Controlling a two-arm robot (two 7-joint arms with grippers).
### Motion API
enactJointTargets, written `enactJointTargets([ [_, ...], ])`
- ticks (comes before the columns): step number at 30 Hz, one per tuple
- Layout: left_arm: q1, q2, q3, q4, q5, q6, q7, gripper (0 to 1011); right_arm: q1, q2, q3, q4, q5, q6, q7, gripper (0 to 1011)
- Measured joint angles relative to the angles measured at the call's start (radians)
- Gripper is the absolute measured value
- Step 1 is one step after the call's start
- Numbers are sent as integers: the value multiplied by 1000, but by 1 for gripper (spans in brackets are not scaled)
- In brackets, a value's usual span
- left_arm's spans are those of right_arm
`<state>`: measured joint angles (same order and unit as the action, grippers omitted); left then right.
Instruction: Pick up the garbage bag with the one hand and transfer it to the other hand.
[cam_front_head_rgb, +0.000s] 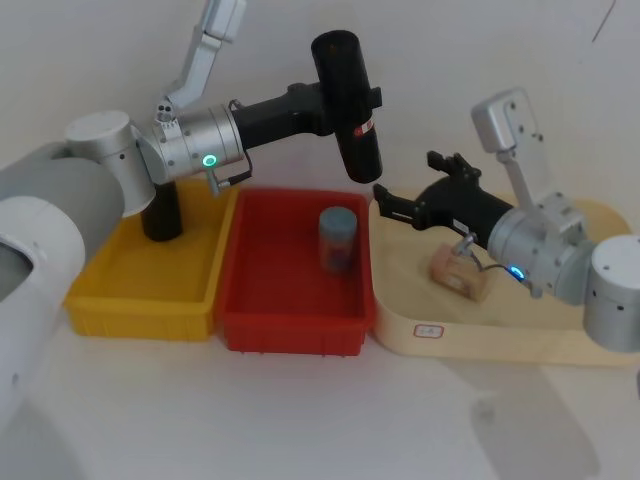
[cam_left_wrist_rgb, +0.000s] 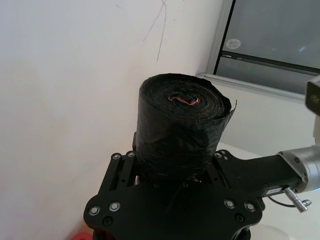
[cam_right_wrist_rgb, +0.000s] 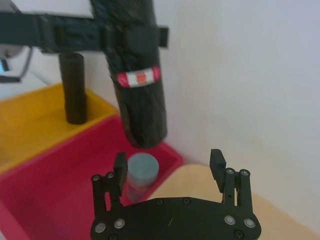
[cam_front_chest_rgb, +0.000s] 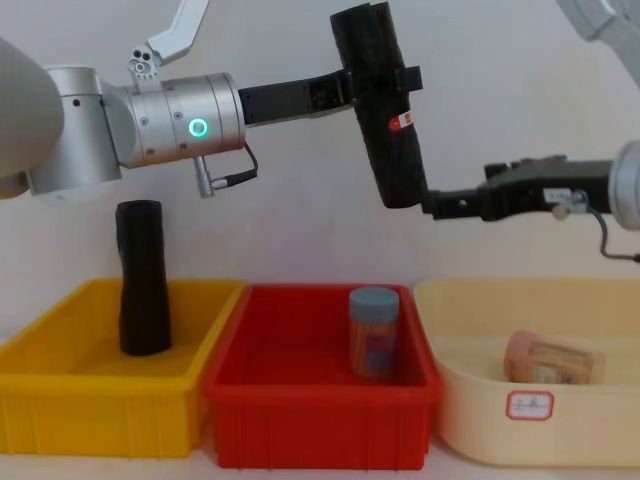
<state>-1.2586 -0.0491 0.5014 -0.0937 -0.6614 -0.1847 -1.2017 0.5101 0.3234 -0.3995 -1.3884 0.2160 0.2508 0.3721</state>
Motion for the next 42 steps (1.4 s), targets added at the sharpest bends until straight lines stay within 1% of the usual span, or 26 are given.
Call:
enactJointTargets([
  [7,-6,-4,3,13,-2,-3,-6,487,31,-2,-21,-13,-4,-10,36,1000],
  [13,-10,-5,4,18,-4,-5,-10,487,61,-1,-42,-26,-3,-17,80,1000],
  [19,-12,-6,5,22,-4,-6,-11,487,86,-1,-62,-28,1,-17,113,1000],
  [23,-12,-6,5,23,-5,-6,-12,487,102,-1,-77,-21,0,-16,124,1000],
  [26,-12,-7,6,24,-5,-7,-12,487,110,-1,-85,-17,-5,-12,125,1000],
  [30,-13,-7,6,25,-5,-7,-12,487,122,-2,-100,-7,-23,-2,118,1000],
  [32,-13,-7,6,25,-5,-7,-12,487,132,-5,-112,5,-43,8,102,1000],
  [38,-14,-8,6,26,-5,-7,-13,487,150,-15,-132,28,-81,19,71,1000],
  [42,-14,-8,6,26,-5,-7,-14,487,157,-22,-137,41,-98,24,55,1000],
])
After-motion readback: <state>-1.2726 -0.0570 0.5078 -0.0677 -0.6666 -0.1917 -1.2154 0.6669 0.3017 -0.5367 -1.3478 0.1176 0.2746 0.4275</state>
